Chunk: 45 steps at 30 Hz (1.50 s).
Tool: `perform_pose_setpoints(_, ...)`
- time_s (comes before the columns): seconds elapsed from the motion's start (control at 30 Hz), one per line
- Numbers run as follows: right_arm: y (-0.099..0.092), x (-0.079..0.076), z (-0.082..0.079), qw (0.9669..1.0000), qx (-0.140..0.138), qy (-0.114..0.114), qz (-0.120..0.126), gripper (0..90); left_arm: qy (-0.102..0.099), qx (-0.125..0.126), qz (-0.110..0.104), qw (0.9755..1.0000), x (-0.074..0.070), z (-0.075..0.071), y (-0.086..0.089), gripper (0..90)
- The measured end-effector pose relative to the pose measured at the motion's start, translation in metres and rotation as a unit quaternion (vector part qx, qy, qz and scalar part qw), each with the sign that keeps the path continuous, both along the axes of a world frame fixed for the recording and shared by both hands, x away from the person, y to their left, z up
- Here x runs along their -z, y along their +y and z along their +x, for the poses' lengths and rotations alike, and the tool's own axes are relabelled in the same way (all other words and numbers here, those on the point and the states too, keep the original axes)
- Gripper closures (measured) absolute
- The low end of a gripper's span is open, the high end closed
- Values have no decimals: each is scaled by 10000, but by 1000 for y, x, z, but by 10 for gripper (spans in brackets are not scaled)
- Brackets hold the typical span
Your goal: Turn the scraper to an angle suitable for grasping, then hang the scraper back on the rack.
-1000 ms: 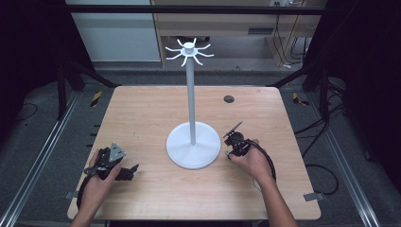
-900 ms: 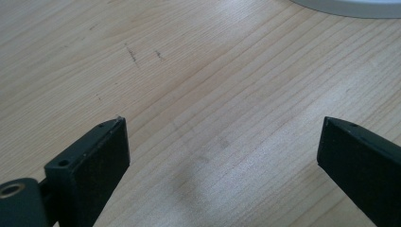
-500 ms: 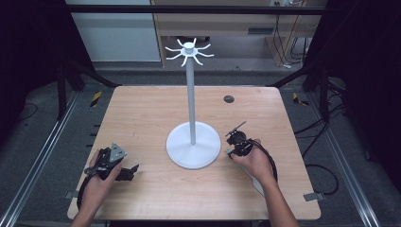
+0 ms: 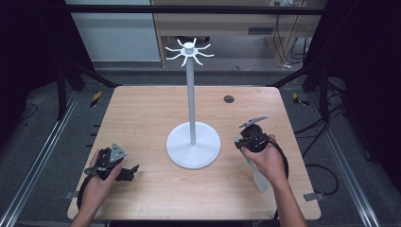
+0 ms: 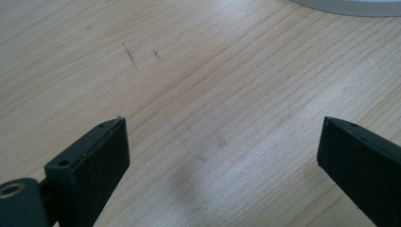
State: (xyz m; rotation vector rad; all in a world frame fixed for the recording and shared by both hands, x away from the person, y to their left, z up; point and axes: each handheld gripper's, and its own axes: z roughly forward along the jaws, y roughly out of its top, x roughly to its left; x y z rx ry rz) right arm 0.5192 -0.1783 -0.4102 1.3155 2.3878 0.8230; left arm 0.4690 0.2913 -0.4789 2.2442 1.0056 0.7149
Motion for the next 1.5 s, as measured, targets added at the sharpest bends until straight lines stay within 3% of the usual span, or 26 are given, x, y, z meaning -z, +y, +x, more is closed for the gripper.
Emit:
perform_pose_setpoints(0.33, -11, -30, -8, 9982, 49, -480, 365, 746, 6, 6, -20, 10000, 0, 0, -1, 29)
perform_pose_setpoints(0.5, -15, -38, -11, 9971, 88, -594, 468, 747, -3, 18, -39, 10000, 0, 0, 0, 29)
perform_pose_setpoints(0.93, -23, -67, -19, 9915, 167, -1048, 754, 746, 0, 9, -29, 10000, 0, 0, 0, 29)
perform_pose_setpoints(1.33, -24, -88, -27, 9824, 230, -1539, 1035, 746, -19, -2, -27, 10000, -1, 0, 0, 29)
perform_pose_setpoints(1.5, -22, -91, -29, 9802, 239, -1644, 1078, 746, -20, 0, -27, 10000, -1, 0, 0, 29)
